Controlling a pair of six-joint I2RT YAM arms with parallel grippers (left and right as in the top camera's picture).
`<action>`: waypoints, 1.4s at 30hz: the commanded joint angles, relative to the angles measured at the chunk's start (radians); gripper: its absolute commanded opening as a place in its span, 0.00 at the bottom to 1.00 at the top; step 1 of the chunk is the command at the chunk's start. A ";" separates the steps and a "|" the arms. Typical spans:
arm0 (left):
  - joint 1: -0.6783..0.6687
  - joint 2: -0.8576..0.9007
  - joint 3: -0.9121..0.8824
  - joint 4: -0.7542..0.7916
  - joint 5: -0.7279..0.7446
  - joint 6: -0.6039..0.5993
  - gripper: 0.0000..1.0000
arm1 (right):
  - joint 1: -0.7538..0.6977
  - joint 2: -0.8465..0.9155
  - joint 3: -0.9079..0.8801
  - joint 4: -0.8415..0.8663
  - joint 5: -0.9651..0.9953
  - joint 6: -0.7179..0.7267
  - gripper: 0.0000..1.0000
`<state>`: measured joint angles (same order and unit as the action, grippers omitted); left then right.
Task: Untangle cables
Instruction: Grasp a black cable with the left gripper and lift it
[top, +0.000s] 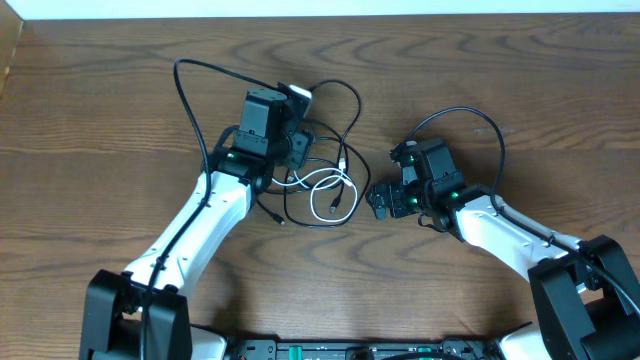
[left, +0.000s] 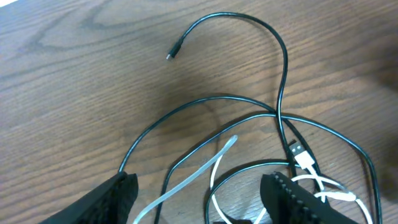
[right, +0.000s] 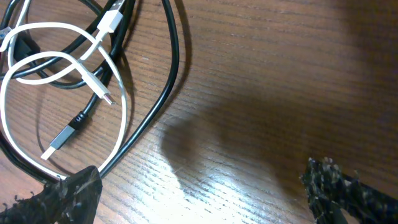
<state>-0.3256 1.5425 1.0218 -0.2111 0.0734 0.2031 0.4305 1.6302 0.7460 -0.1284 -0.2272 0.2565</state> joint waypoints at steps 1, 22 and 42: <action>0.002 0.009 0.006 0.000 0.005 0.073 0.69 | 0.005 0.008 -0.004 0.005 0.008 0.008 0.99; 0.139 0.115 0.005 -0.038 0.218 0.085 0.70 | 0.005 0.008 -0.004 0.005 0.008 0.008 0.99; 0.139 0.129 0.005 -0.057 0.377 0.049 0.08 | 0.002 0.008 -0.004 0.003 0.011 0.001 0.99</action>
<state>-0.1905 1.7515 1.0214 -0.2676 0.4141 0.2813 0.4305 1.6302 0.7460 -0.1261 -0.2272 0.2562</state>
